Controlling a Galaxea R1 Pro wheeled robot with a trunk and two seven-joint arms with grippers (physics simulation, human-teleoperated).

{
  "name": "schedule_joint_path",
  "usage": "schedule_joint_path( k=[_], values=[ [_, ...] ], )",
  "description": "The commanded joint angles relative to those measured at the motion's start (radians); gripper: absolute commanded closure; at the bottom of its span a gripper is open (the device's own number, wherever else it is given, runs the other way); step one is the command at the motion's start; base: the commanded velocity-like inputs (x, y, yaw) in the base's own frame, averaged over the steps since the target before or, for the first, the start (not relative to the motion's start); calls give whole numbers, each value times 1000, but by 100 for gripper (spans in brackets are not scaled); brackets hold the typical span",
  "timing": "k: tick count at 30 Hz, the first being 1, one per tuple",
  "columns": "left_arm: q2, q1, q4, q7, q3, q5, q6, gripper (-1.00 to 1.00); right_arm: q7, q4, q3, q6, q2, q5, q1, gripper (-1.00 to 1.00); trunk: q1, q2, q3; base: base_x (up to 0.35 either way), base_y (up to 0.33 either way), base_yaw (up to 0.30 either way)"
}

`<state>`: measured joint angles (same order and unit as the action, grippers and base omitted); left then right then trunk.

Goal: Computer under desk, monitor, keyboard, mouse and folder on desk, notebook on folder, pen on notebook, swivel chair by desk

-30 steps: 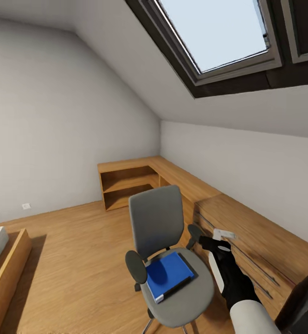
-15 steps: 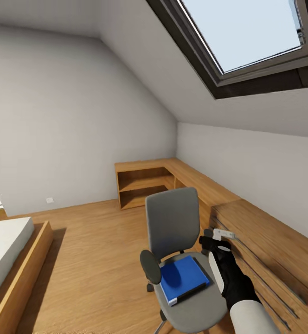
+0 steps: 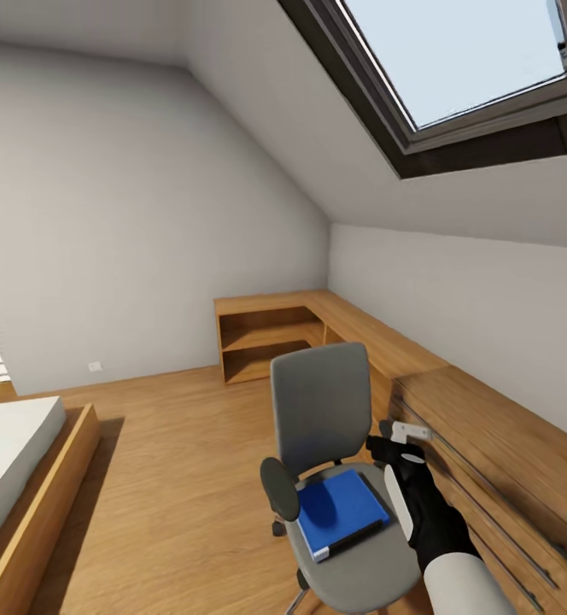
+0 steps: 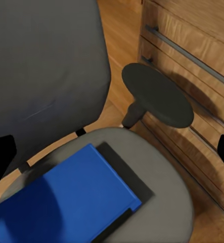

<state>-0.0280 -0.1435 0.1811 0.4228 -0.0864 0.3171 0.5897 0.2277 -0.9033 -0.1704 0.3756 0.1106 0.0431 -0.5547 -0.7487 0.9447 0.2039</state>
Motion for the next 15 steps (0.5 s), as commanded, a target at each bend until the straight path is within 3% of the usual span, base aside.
schedule_joint_path(
  k=[1, 10, 15],
  values=[
    [0, -1, 0, 6, -9, 7, 3, -100, 0, 1, -1, 6, 1, 5, -1, -100, -4, 8, 5, 0, 0, 0],
    [3, -1, 0, 3, -9, 8, -14, -100, -4, 33, 52, 6, -3, 4, -1, -100, -39, 71, 33, 0, 0, 0],
    [3, -1, 8, 4, -9, 8, -105, -100, -8, 59, 62, 0, -4, 4, -1, -100, -58, 106, 49, 0, 0, 0]
  ],
)
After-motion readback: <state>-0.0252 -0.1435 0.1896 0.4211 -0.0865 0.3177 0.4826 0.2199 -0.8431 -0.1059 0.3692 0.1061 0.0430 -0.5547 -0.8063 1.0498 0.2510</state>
